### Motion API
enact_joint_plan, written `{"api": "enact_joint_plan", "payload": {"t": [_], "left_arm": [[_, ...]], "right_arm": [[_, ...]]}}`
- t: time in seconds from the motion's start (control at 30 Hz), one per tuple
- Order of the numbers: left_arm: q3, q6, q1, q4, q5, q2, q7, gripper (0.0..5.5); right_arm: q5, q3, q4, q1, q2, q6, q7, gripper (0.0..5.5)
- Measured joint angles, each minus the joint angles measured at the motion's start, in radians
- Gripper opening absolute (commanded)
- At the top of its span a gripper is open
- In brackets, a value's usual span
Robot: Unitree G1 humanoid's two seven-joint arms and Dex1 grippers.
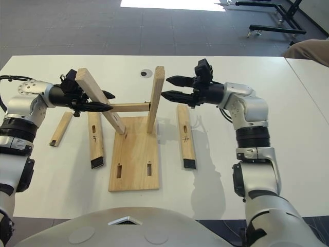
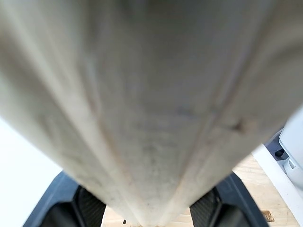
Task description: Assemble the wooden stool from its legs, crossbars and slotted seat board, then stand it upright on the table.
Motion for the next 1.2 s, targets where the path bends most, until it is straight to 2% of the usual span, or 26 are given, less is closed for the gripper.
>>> {"api": "enact_joint_plan", "payload": {"t": [0.6,0.67,0.77,0.97,1.2], "left_arm": [[-0.017,0.0,-0.019,0.02,0.004,0.002,0.001,2.02],[-0.017,0.002,-0.025,0.026,0.013,-0.004,0.003,2.5],[-0.028,-0.022,0.018,0.064,0.115,-0.051,0.046,2.89],[0.036,-0.06,0.022,0.069,0.155,-0.084,0.067,3.82],[0.097,-0.02,0.08,-0.078,0.145,-0.081,0.035,3.87]], "right_arm": [[-0.056,0.019,0.032,-0.017,0.018,-0.075,0.003,4.08],[-0.066,0.02,0.032,-0.017,0.017,-0.078,0.003,4.08],[-0.08,0.038,0.032,-0.018,0.018,-0.087,0.006,4.08],[-0.104,0.037,0.036,-0.019,0.019,-0.108,0.006,4.08],[-0.104,-0.006,0.037,-0.056,-0.008,-0.12,0.001,4.08]]}}
